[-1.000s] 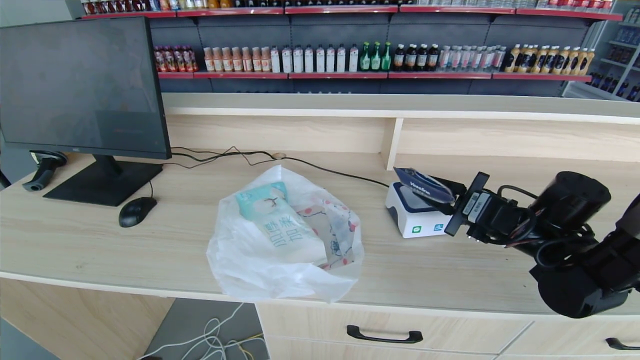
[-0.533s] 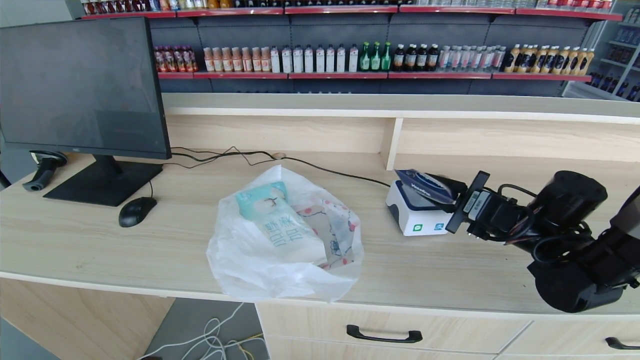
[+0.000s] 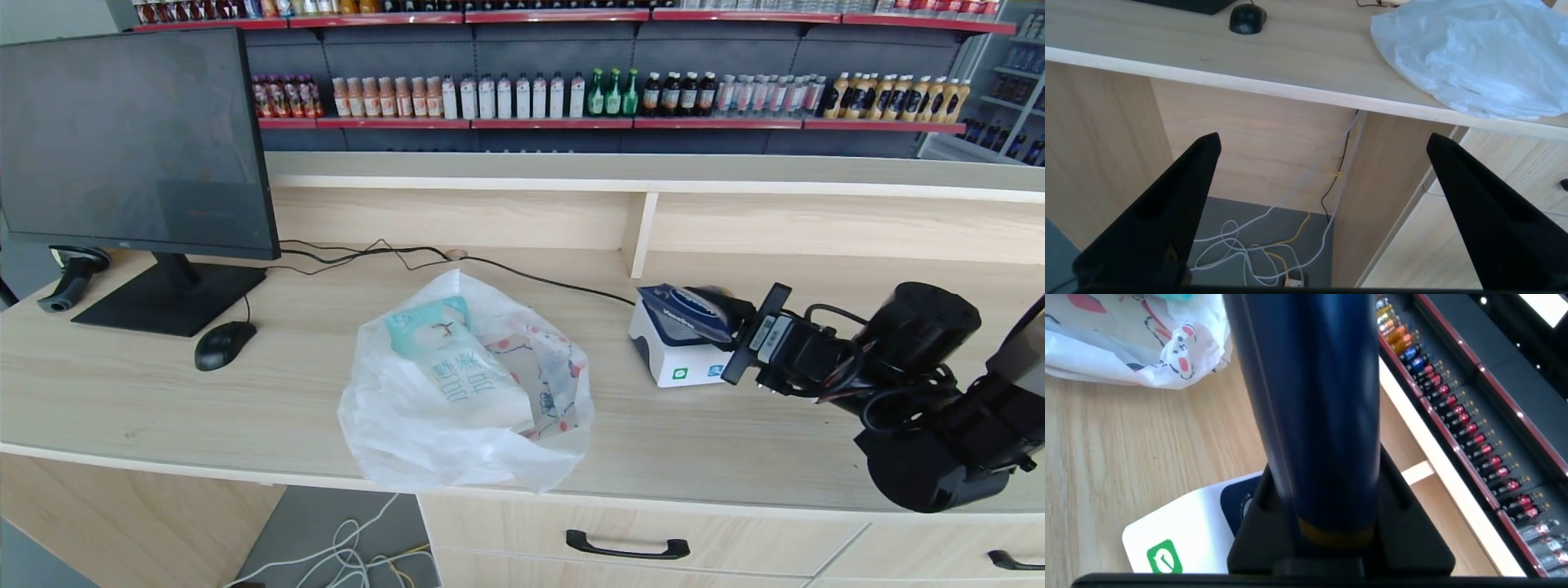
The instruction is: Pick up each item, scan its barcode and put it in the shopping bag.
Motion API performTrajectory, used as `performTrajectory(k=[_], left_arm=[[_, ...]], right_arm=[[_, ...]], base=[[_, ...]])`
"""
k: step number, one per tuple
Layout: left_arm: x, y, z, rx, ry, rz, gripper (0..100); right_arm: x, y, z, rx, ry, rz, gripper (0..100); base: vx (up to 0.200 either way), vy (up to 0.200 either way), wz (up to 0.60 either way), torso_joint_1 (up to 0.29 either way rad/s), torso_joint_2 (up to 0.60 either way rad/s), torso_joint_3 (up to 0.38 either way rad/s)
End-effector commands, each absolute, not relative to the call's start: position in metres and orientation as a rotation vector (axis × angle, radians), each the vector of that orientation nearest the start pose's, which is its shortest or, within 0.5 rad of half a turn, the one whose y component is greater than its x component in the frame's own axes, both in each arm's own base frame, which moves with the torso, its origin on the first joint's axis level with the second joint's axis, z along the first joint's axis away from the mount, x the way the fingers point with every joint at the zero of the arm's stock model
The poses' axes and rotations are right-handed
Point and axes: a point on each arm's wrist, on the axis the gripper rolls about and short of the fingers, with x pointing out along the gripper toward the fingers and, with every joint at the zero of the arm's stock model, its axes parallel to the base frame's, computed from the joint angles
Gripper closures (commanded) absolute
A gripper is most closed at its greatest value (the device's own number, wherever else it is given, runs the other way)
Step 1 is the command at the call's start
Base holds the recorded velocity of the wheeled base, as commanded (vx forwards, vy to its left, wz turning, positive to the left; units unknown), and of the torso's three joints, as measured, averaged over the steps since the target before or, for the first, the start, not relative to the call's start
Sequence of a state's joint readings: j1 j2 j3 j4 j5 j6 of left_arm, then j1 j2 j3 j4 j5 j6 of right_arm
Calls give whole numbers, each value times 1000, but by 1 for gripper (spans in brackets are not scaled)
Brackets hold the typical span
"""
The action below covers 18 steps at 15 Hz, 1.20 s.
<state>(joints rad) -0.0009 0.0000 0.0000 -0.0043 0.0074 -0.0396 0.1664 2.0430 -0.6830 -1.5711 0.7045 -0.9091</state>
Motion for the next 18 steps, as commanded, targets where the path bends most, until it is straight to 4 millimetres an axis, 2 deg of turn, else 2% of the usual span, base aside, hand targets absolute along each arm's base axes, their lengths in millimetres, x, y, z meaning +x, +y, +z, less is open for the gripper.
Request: performTrajectory(k=[1, 6, 9, 13, 14, 15, 17, 18], left_arm=[[-23, 0, 76, -40, -3, 8, 0], [-23, 0, 76, -40, -3, 8, 0], [-23, 0, 76, -41, -3, 8, 0], [-23, 0, 76, -40, -3, 6, 0], [-23, 0, 76, -40, -2, 8, 0], [-23, 0, 76, -40, -2, 8, 0], [-23, 0, 76, -40, -2, 8, 0], [-23, 0, 76, -38, -2, 6, 0]], right_arm=[[333, 73, 130, -899, -584, 723, 100], [329, 79, 139, -887, -611, 729, 100], [316, 79, 158, -818, -588, 640, 100], [281, 97, 185, -562, -507, 469, 100], [278, 99, 185, -523, -487, 456, 100], [261, 104, 184, -364, -414, 413, 100], [243, 96, 181, -226, -348, 379, 100], [227, 86, 176, -167, -303, 376, 100]], base=[[0, 0, 0, 0, 0, 0], [0, 0, 0, 0, 0, 0], [0, 0, 0, 0, 0, 0], [0, 0, 0, 0, 0, 0], [0, 0, 0, 0, 0, 0], [0, 0, 0, 0, 0, 0], [0, 0, 0, 0, 0, 0], [0, 0, 0, 0, 0, 0]])
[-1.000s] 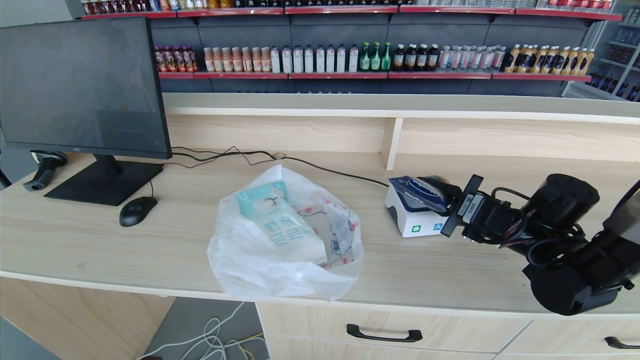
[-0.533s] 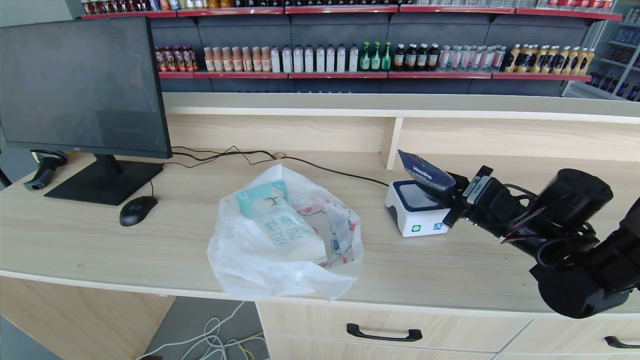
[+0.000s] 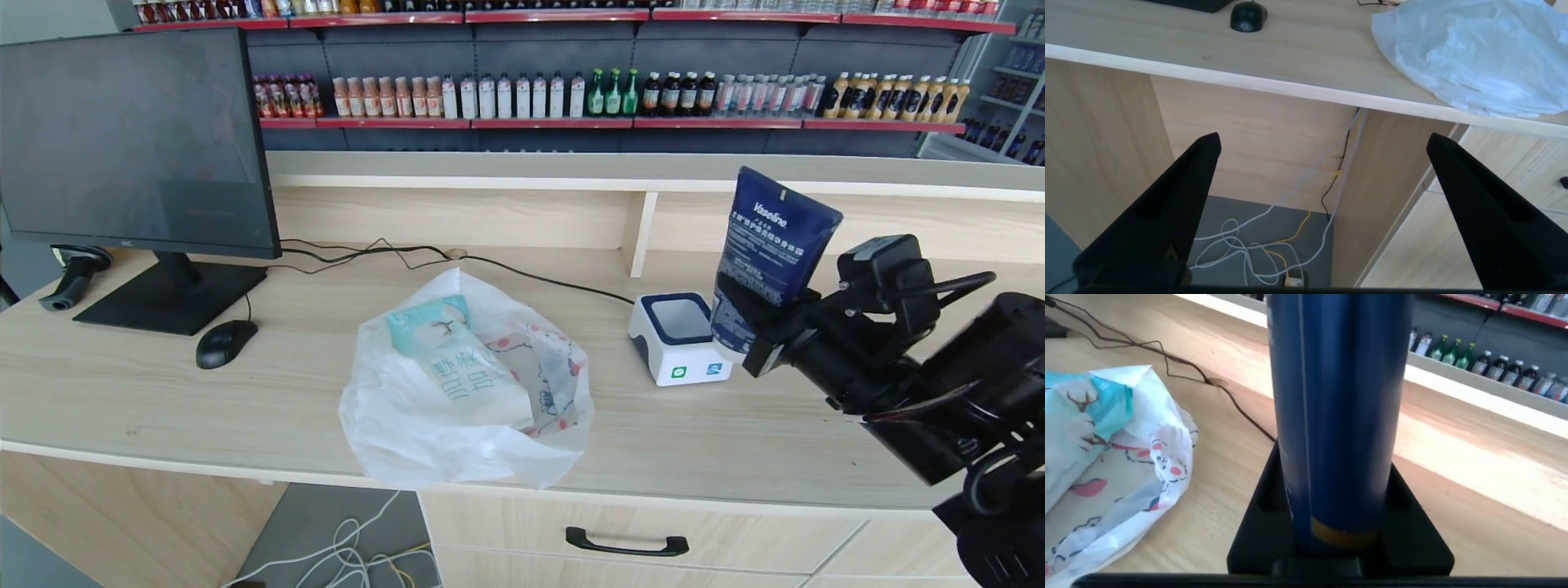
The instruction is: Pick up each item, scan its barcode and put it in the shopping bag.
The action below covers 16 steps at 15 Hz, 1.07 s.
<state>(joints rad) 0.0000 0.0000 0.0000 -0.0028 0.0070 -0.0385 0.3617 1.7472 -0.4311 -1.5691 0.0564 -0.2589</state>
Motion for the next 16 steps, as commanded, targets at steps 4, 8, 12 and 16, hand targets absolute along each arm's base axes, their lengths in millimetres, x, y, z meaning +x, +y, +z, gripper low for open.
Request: performTrajectory(k=[4, 8, 12, 16], left_arm=[[-23, 0, 76, -38, -3, 8, 0], [-23, 0, 76, -40, -3, 6, 0], [-23, 0, 76, -40, -3, 8, 0], [-23, 0, 76, -40, -5, 8, 0]], right_arm=[[204, 80, 171, -126, -267, 390, 100], [207, 78, 166, -14, -214, 281, 100], [211, 77, 175, -1, -255, 263, 100], [215, 72, 179, 7, -269, 237, 100]], base=[[0, 0, 0, 0, 0, 0], [0, 0, 0, 0, 0, 0], [0, 50, 0, 2, 1, 1], [0, 200, 0, 4, 7, 6]])
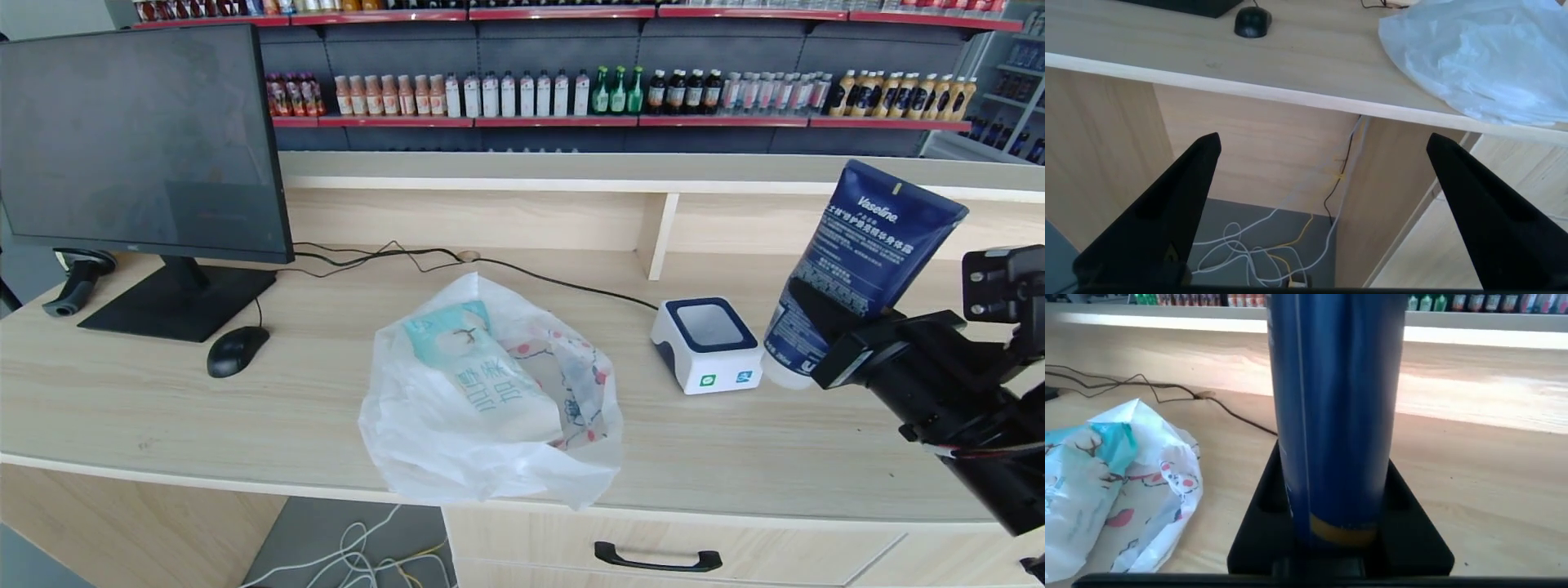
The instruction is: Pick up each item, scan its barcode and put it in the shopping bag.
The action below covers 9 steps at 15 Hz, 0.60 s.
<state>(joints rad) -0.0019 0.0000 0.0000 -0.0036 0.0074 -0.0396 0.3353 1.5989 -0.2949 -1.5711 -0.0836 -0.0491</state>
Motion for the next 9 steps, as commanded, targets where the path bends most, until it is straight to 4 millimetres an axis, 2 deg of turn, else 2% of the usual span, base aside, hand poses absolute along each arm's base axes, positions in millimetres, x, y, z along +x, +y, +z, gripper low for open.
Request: performTrajectory(k=[1, 2, 4, 9], left_arm=[[-23, 0, 76, -40, -3, 6, 0], [-23, 0, 76, -38, -5, 6, 0], [-23, 0, 76, -38, -5, 6, 0], [-23, 0, 76, -38, -5, 6, 0]], right_arm=[[214, 71, 178, 8, -268, 238, 100], [214, 71, 179, 9, -272, 237, 100], [214, 71, 180, 9, -275, 239, 100], [214, 72, 182, 15, -285, 240, 100]], base=[[0, 200, 0, -7, -2, 7], [0, 200, 0, -7, -7, 7], [0, 0, 0, 0, 0, 0], [0, 0, 600, 3, 0, 6]])
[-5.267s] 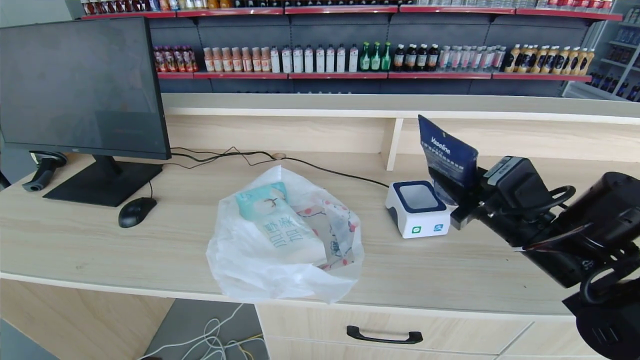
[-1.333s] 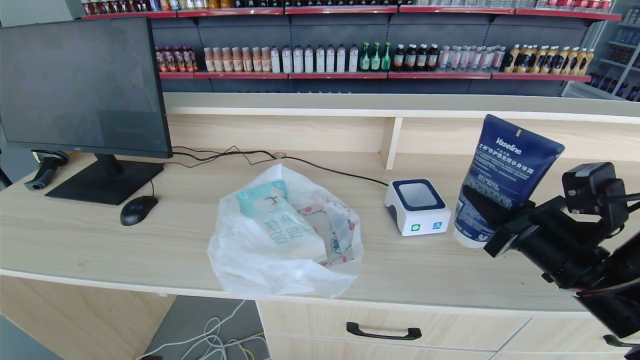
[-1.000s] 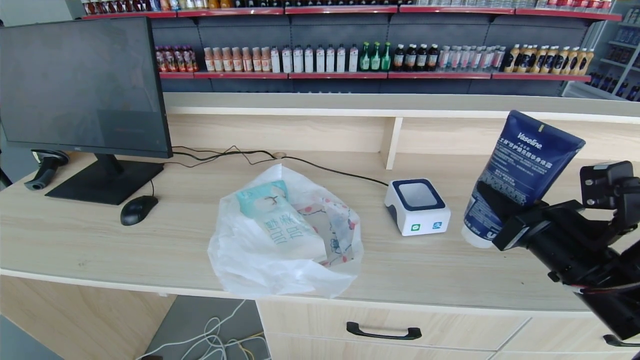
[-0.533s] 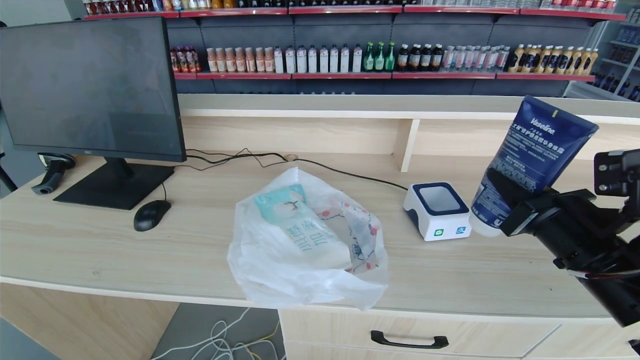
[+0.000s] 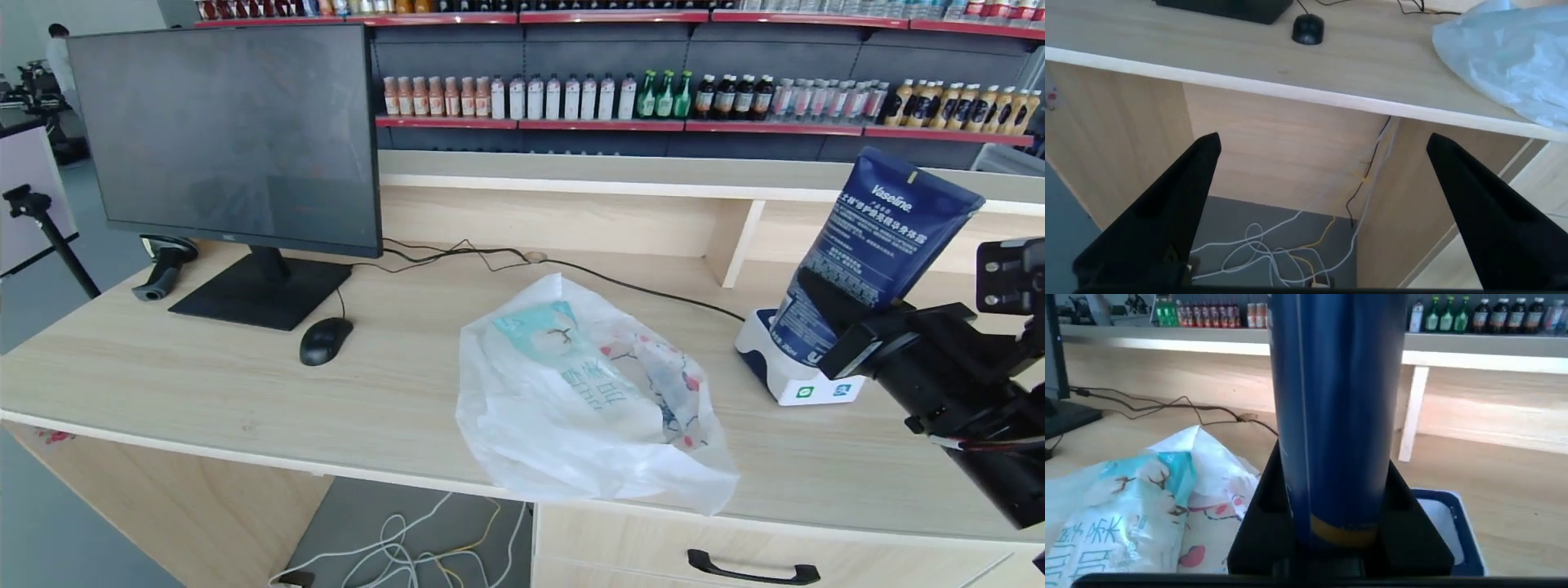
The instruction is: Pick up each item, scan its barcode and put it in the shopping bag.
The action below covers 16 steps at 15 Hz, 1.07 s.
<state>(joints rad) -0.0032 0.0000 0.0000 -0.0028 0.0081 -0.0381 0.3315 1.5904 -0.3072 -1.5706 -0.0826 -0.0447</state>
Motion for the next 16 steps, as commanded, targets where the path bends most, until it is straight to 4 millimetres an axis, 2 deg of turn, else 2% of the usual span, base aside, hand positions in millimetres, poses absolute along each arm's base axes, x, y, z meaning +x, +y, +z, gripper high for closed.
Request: performTrajectory(k=[1, 3, 9, 12, 13, 15, 16], left_arm=[[-23, 0, 76, -38, -5, 6, 0], [-23, 0, 76, -38, -5, 6, 0], [-23, 0, 76, -38, -6, 4, 0], [-23, 0, 76, -40, -5, 8, 0], [-23, 0, 76, -38, -5, 6, 0], [-23, 0, 76, -38, -5, 6, 0], [-23, 0, 76, -38, -5, 6, 0]], right_arm=[[213, 71, 182, 15, -285, 240, 100], [213, 71, 183, 16, -290, 240, 100], [223, 79, 189, 31, -316, 260, 100], [233, 91, 186, 179, -285, 298, 100], [240, 108, 192, 268, -296, 364, 100], [233, 141, 195, 399, -274, 497, 100], [232, 144, 190, 413, -248, 500, 100]], base=[[0, 0, 600, 2, 2, -7], [0, 0, 600, 2, 0, -2], [0, 0, 0, 0, 0, 0], [0, 0, 0, 0, 0, 0], [0, 0, 0, 0, 0, 0], [0, 0, 0, 0, 0, 0], [0, 0, 0, 0, 0, 0]])
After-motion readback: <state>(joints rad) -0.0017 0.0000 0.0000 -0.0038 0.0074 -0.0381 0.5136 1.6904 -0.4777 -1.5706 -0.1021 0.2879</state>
